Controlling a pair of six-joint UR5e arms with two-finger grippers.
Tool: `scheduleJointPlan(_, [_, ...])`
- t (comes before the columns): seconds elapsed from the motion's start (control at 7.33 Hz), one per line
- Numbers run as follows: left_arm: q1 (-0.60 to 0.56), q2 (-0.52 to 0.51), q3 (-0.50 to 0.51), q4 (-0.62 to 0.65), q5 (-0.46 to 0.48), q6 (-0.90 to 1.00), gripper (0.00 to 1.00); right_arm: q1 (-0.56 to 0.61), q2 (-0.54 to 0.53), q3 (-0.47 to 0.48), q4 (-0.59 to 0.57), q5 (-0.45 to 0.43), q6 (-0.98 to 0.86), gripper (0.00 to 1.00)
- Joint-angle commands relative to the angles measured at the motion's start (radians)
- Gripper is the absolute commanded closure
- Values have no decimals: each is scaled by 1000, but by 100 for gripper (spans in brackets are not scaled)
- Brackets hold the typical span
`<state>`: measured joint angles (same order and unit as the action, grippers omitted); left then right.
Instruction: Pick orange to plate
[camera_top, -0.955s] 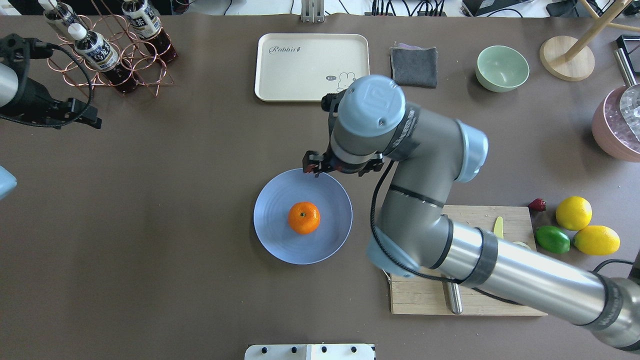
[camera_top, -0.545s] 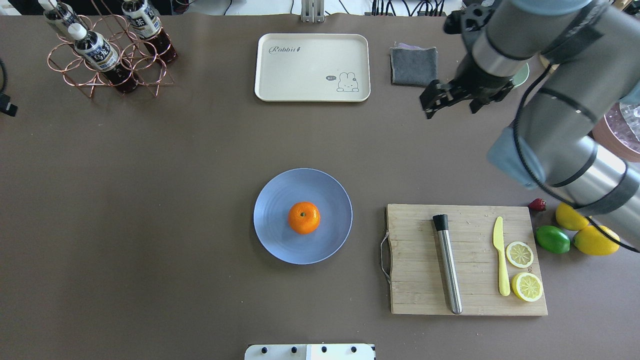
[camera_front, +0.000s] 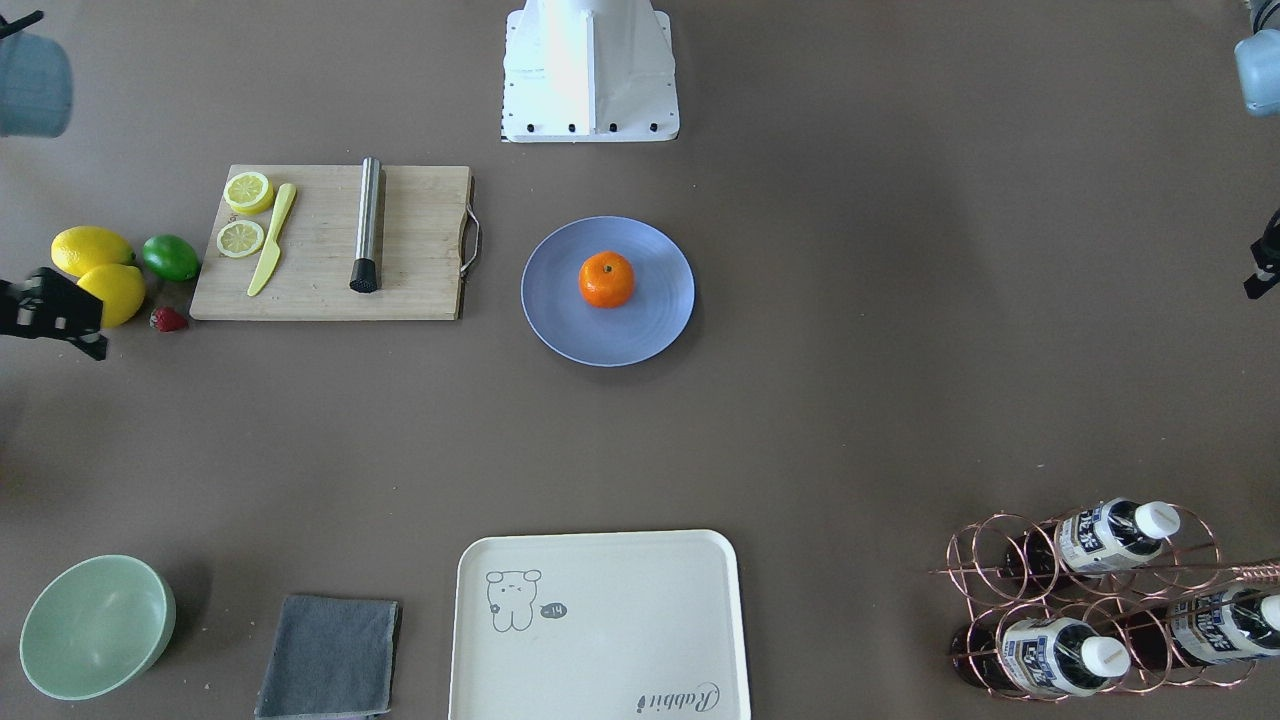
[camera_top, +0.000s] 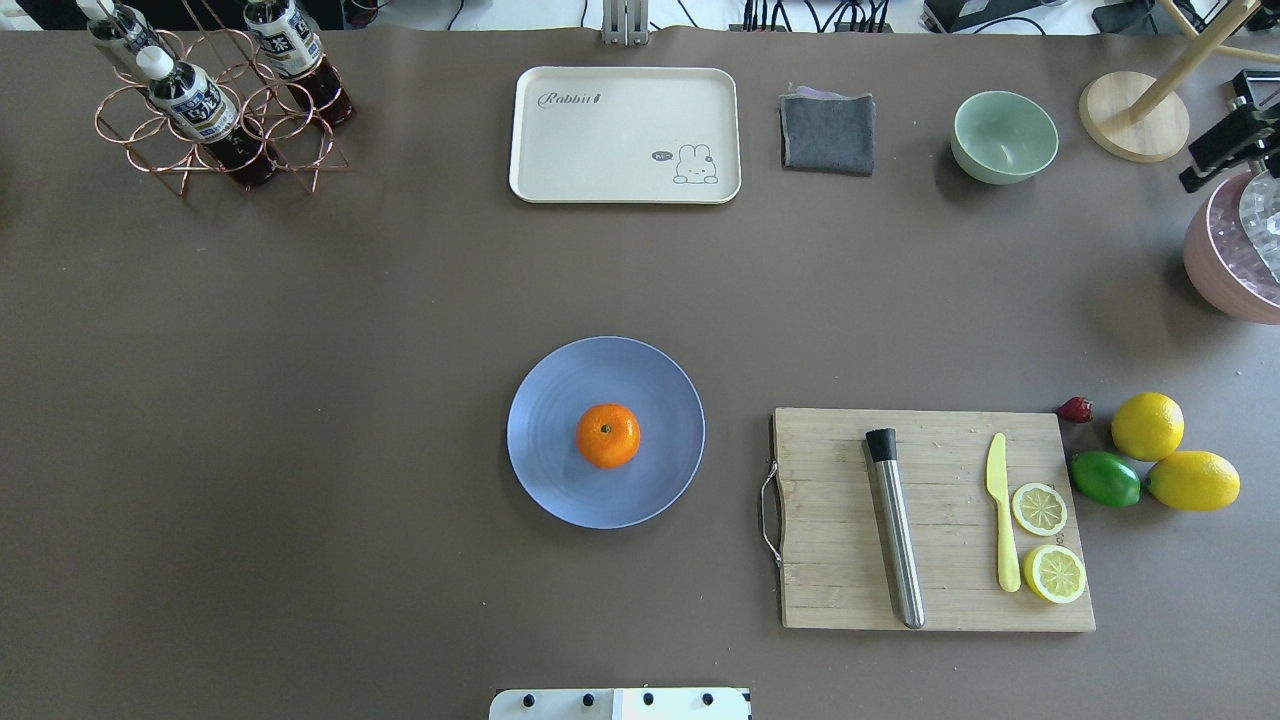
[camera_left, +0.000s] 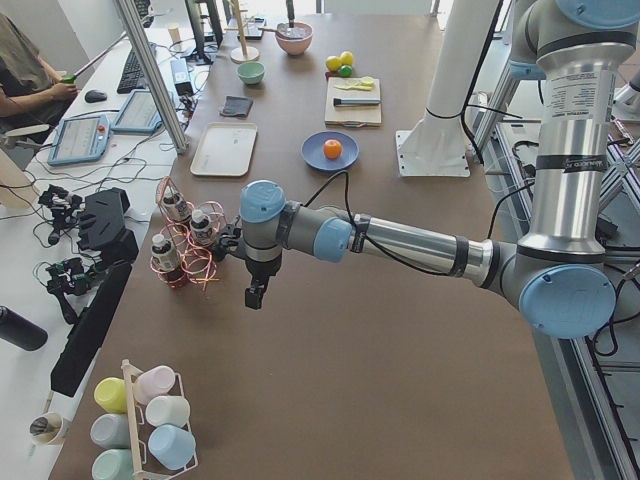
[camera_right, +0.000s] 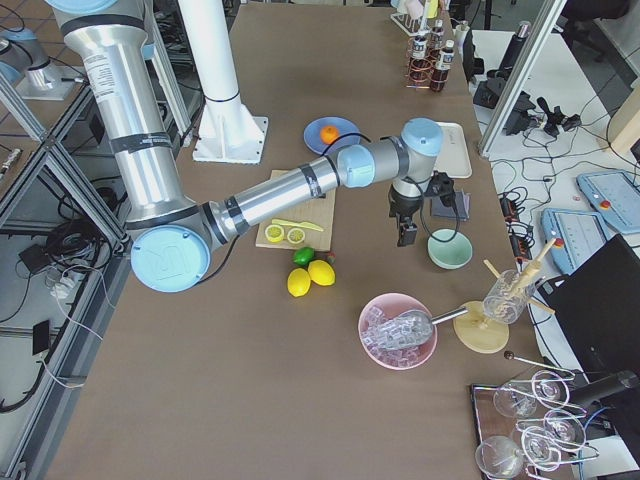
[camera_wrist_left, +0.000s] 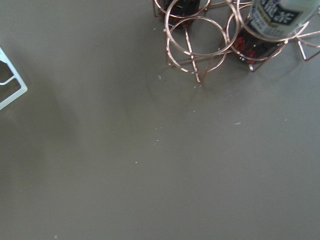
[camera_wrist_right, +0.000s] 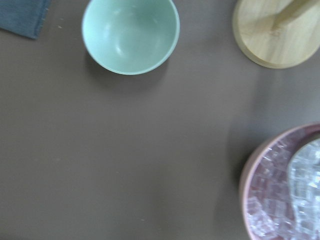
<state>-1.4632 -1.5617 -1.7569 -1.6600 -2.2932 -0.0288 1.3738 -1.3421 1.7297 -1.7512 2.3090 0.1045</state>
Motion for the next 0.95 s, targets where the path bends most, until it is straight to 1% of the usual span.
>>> scheduleJointPlan(0.0, [-17, 22, -7, -6, -17, -54, 3, 149, -77, -90, -1, 1, -222, 0])
scheduleJointPlan(0.14, [-20, 23, -39, -7, -12, -54, 3, 172, -89, -110, -1, 1, -232, 0])
scheduleJointPlan(0.41, [-20, 26, -46, -9, -11, -51, 3, 217, -107, -127, 2, -6, -242, 0])
scheduleJointPlan(0.68, [-20, 35, -33, -7, -12, -51, 3, 223, -126, -140, 6, -10, -270, 0])
scheduleJointPlan(0.82, [-22, 37, 6, -9, -14, -54, 3, 223, -127, -140, 7, -11, -270, 0])
